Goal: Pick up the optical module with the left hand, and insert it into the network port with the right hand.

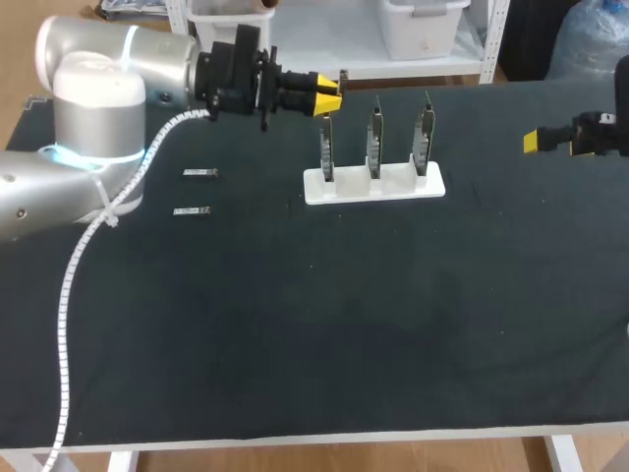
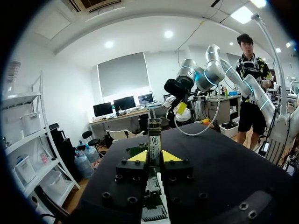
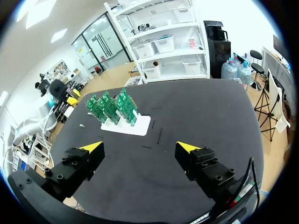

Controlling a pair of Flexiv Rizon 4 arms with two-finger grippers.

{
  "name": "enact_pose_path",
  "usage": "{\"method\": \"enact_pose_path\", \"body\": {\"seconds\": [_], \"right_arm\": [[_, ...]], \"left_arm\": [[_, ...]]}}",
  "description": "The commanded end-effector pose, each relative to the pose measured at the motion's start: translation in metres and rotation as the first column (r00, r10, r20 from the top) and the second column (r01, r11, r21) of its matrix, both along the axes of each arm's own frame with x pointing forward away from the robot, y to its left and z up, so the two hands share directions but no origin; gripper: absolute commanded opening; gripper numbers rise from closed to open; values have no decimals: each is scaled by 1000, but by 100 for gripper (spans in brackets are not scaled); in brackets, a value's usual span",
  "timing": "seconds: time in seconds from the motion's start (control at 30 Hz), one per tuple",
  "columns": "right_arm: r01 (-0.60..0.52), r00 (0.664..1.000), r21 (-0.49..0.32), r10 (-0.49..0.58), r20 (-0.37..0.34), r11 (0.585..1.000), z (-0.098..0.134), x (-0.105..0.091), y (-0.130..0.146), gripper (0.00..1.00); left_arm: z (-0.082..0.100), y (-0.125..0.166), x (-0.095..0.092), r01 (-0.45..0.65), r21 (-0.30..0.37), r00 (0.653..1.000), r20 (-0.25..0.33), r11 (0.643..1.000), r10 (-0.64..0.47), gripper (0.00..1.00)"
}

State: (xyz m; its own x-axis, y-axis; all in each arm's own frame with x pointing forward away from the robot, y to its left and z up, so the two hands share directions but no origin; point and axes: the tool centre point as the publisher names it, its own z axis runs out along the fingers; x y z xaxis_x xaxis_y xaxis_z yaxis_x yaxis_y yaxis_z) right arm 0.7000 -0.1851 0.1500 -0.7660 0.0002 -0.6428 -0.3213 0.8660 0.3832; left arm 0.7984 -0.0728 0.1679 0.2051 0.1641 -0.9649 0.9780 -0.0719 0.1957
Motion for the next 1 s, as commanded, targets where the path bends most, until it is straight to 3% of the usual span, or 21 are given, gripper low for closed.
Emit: {"method": "enact_pose_path", "body": {"seconds": [0.03, 0.23, 0.4, 0.7, 1.0], "right_arm": [[0, 1000, 0, 0, 0, 1000, 0, 0, 0, 100], [0, 1000, 0, 0, 0, 1000, 0, 0, 0, 100], [-103, 983, 12, 100, 155, 995, 26, 4, 11, 100], [-378, 875, -65, 379, 300, 924, 44, -2, 54, 100], [-481, 798, -81, 474, 371, 873, 50, 1, 76, 100]], "left_arm": [[-1, 1, 5, 16, 7, 1000, -8, 1000, -16, 0], [-1, 1, 5, 16, 7, 1000, -8, 1000, -16, 0], [-1, 1, 5, 16, 7, 1000, -8, 1000, -16, 0], [-1, 1, 5, 16, 7, 1000, -8, 1000, -16, 0], [-1, 1, 5, 16, 7, 1000, -8, 1000, -16, 0]]}}
